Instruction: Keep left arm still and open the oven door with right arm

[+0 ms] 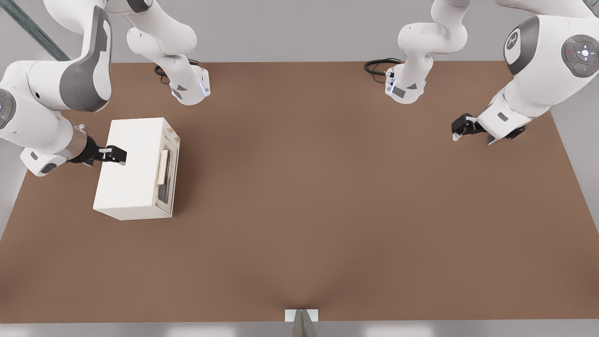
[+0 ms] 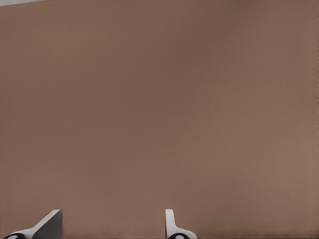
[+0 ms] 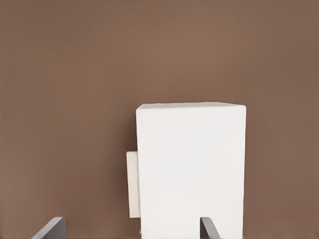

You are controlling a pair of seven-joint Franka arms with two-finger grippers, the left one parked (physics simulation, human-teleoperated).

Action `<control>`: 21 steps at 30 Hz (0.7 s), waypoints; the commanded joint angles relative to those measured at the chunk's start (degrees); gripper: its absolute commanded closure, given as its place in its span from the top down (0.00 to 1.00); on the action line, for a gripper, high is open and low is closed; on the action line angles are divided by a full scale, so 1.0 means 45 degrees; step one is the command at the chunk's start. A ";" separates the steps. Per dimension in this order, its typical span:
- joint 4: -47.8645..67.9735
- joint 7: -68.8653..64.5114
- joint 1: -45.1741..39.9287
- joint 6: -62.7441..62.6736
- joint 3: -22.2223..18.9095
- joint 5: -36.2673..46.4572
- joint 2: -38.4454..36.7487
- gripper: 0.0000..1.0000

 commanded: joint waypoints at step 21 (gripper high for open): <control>-0.3740 0.3455 0.5376 -0.0574 0.0111 -0.8934 0.1984 0.21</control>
